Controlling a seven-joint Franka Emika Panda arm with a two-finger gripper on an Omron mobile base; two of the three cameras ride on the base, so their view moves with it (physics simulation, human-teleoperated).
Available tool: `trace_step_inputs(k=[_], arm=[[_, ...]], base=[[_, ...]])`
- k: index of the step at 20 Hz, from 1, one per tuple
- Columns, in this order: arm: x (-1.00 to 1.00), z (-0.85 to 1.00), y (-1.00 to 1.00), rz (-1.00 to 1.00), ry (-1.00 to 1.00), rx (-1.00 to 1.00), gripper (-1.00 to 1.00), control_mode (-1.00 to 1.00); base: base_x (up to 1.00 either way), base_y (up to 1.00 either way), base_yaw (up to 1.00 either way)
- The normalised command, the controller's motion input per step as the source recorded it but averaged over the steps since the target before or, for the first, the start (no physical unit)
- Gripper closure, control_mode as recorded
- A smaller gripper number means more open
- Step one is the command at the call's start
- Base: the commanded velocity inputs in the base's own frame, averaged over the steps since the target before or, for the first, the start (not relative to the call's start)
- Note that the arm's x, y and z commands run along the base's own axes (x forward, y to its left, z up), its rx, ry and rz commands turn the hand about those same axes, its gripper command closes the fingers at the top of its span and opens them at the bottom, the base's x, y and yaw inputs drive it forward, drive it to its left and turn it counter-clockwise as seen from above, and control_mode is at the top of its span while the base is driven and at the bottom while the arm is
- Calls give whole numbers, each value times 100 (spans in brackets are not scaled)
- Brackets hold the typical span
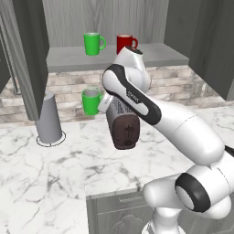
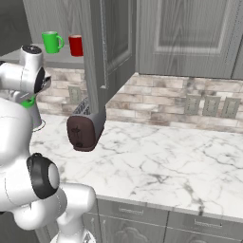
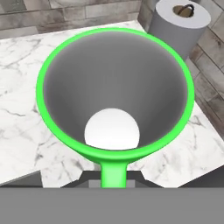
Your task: Pick the mug on the counter and place it in the cabinet with the handle facing the right, like the mugs already inside.
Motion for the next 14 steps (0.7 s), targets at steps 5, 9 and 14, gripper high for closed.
trace_step_inputs(k=[5,9,14], arm=[[1,37,0,3,0,0,100,-100],[0,31,-3,2,-1,0,100,-100],[0,30,-4,2,-2,0,100,-100]], base=[[0,0,0],[0,0,0],[0,0,0]])
